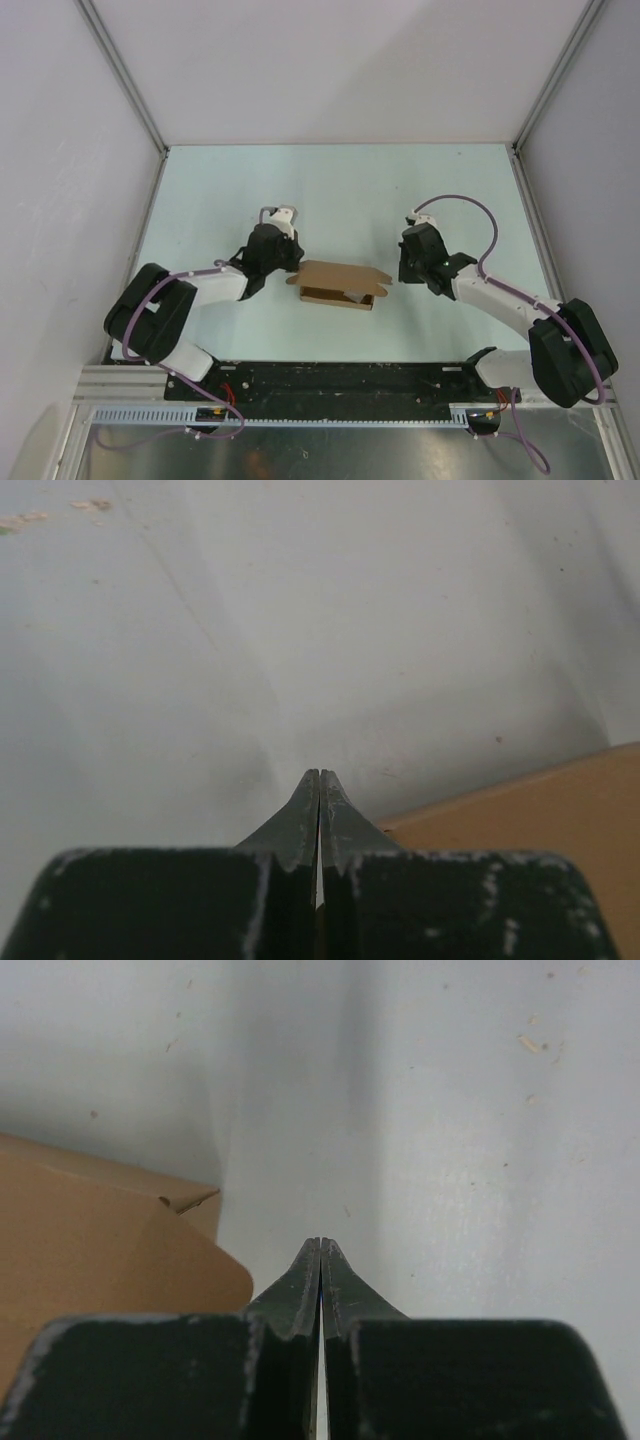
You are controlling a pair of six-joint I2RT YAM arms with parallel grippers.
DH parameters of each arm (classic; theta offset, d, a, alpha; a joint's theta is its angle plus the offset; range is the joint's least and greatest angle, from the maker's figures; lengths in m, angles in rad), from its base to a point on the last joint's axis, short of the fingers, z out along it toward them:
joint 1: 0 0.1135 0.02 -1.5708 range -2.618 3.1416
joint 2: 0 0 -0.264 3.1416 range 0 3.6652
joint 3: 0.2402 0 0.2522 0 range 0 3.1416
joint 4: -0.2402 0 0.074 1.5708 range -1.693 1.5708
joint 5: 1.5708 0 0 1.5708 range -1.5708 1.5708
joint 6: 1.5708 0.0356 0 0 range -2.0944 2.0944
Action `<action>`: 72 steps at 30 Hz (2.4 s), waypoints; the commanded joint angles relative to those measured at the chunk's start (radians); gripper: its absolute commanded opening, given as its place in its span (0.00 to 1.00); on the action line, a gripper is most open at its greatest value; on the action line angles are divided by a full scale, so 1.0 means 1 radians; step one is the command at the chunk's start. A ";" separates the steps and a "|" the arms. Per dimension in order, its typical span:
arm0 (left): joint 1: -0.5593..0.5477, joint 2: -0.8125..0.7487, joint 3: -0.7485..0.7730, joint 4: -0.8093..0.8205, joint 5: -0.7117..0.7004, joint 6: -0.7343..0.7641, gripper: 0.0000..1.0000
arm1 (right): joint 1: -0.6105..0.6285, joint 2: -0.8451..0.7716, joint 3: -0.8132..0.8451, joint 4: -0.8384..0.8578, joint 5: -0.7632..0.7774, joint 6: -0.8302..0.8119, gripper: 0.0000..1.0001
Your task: Fold the paper box
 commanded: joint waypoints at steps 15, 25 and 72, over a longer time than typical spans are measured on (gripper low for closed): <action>-0.123 -0.155 -0.024 -0.204 -0.279 0.000 0.08 | 0.057 0.051 0.059 -0.005 -0.042 -0.011 0.00; -0.135 -0.230 -0.007 -0.351 -0.426 -0.009 0.11 | 0.058 0.098 0.086 -0.016 -0.024 -0.021 0.00; -0.184 -0.284 0.017 -0.425 -0.178 0.000 0.05 | 0.072 0.121 0.104 0.023 -0.153 -0.051 0.00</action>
